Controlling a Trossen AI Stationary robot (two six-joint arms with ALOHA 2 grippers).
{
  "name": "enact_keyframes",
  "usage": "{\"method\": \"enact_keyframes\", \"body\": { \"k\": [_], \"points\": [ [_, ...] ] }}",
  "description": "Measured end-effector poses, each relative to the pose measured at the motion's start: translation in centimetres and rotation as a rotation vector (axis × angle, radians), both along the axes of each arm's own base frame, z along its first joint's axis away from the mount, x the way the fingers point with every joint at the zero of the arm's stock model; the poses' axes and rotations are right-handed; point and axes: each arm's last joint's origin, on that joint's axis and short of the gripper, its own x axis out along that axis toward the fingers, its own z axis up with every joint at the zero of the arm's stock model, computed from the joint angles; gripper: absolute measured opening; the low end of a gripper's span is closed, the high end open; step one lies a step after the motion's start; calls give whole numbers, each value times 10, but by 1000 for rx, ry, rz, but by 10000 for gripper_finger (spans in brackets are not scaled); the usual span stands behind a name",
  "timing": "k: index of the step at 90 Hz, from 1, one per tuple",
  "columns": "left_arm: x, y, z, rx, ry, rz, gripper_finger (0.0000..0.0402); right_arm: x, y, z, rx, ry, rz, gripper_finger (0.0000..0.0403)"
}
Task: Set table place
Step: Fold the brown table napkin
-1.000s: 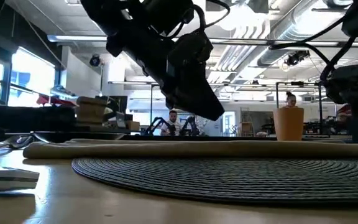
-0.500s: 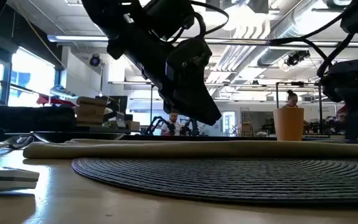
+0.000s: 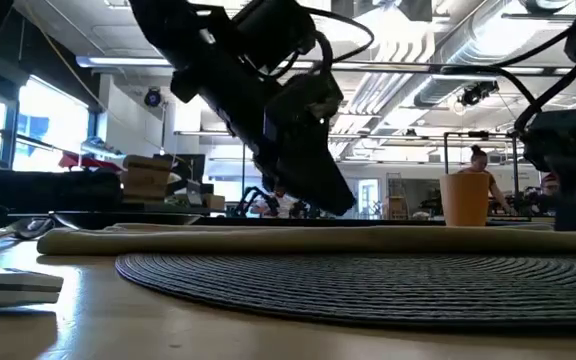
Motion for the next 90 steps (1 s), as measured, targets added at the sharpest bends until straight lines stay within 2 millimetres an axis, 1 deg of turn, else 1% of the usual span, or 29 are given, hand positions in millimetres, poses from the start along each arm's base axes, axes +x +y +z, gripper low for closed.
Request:
{"method": "enact_keyframes", "body": {
  "k": [12, 26, 30, 49, 59, 76, 90],
  "points": [
    [1, -8, -15, 13, 21, -9, 135, 0, -1, 0, -40, -17, -19, 68],
    [2, -6, -19, 26, 25, 72, 135, 2, -1, 1, -67, -40, 11, 15],
    [2, -5, -19, 26, 25, 82, 135, 3, -1, 2, -68, -53, 19, 7],
    [2, -5, -19, 30, 20, 88, 135, 12, 4, 8, -34, -164, 43, 1],
    [3, -5, -19, 29, 15, 88, 135, 20, 7, 16, -14, -254, 62, 1],
    [3, -5, -18, 18, 5, 93, 135, 38, 9, 47, -61, -354, 102, 0],
    [5, -5, -17, 4, -18, 104, 135, 51, 3, 67, -141, -414, 101, 0]
  ]
}}
